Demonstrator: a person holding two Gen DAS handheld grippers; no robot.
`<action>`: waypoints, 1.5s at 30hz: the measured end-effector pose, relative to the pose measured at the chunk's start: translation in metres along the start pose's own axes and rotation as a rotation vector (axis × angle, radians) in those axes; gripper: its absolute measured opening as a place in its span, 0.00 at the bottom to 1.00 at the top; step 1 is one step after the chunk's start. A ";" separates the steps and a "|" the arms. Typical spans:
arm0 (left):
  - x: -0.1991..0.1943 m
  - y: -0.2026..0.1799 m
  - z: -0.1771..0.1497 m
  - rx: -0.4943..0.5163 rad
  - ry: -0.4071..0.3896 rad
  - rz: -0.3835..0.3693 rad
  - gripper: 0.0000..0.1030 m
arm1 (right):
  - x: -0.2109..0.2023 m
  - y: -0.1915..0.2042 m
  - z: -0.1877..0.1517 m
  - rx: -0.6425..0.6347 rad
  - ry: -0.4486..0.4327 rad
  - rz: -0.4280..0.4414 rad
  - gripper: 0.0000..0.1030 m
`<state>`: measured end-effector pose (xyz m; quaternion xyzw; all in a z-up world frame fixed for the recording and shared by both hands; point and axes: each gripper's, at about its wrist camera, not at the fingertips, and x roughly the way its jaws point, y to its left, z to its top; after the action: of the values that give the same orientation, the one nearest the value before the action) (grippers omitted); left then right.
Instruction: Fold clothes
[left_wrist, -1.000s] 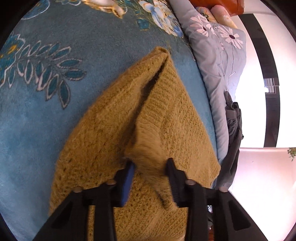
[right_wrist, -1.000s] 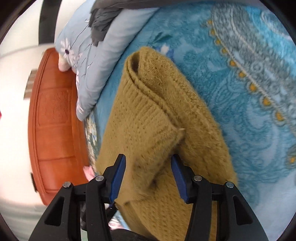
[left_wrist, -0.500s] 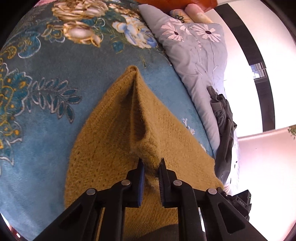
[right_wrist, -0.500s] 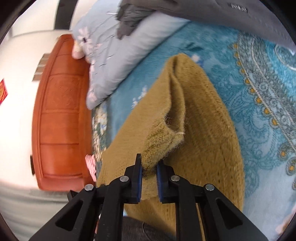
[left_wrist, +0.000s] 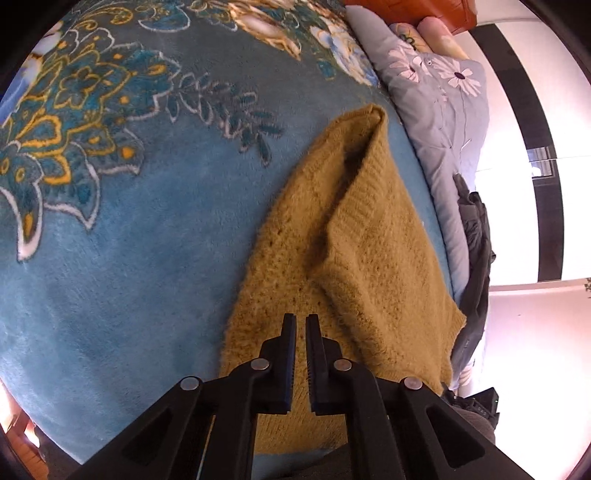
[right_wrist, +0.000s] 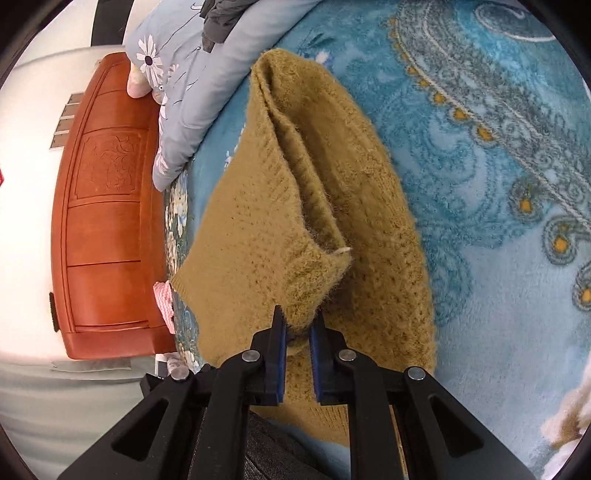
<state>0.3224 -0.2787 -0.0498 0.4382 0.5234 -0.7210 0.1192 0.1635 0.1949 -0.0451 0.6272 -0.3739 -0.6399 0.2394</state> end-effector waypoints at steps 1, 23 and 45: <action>-0.003 -0.001 0.002 0.005 -0.010 -0.005 0.05 | -0.001 -0.001 0.002 0.001 -0.001 0.003 0.14; 0.060 -0.039 0.111 0.168 -0.027 0.237 0.47 | -0.009 0.015 0.117 -0.133 -0.197 -0.296 0.36; 0.086 -0.067 0.131 0.360 -0.034 0.267 0.29 | 0.026 0.029 0.142 -0.182 -0.172 -0.232 0.29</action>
<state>0.1630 -0.3377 -0.0622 0.5056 0.3216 -0.7879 0.1420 0.0166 0.1828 -0.0479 0.5850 -0.2587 -0.7456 0.1868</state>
